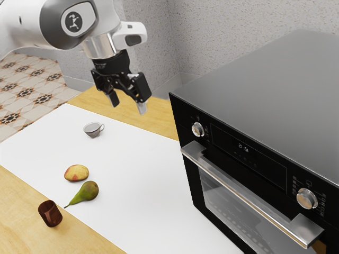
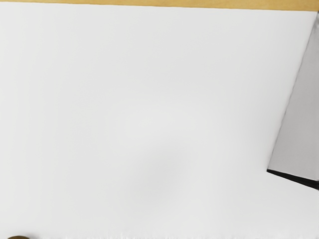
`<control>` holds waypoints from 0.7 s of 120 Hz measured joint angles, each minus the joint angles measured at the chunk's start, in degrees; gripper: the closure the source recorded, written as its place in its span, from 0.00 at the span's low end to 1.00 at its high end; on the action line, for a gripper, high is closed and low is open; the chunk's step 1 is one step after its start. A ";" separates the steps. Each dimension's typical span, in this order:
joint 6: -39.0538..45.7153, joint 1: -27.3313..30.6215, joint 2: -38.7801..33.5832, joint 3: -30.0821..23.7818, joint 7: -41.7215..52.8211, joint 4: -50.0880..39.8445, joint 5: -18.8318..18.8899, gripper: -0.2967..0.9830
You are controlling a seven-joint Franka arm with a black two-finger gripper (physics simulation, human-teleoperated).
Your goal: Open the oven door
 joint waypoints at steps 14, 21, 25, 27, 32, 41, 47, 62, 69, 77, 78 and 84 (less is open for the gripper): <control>-0.91 -0.32 -1.43 0.20 0.54 2.95 -0.21 0.23; -2.68 3.82 -13.87 -6.80 4.77 9.14 -1.16 0.23; -5.11 3.24 -19.35 -13.88 8.35 9.48 -1.85 0.23; -6.49 2.13 -21.88 -18.70 10.02 8.81 -1.70 0.23; -7.22 -1.60 -31.13 -30.08 14.55 0.49 -0.74 0.23; -3.15 -14.03 -44.47 -35.14 23.40 -18.45 -1.59 0.23; 1.18 -23.84 -48.38 -31.05 29.00 -27.86 -2.10 0.23; 10.93 -30.15 -44.32 -29.13 41.23 -35.69 -2.74 0.23; 14.89 -30.61 -40.50 -29.57 46.08 -35.63 -2.88 0.23; 18.72 -30.76 -37.26 -29.72 51.02 -35.29 -2.98 0.23; 19.15 -30.76 -36.98 -29.72 51.60 -35.26 -2.99 0.23; 21.42 -30.62 -36.03 -29.19 54.86 -35.25 -3.06 0.23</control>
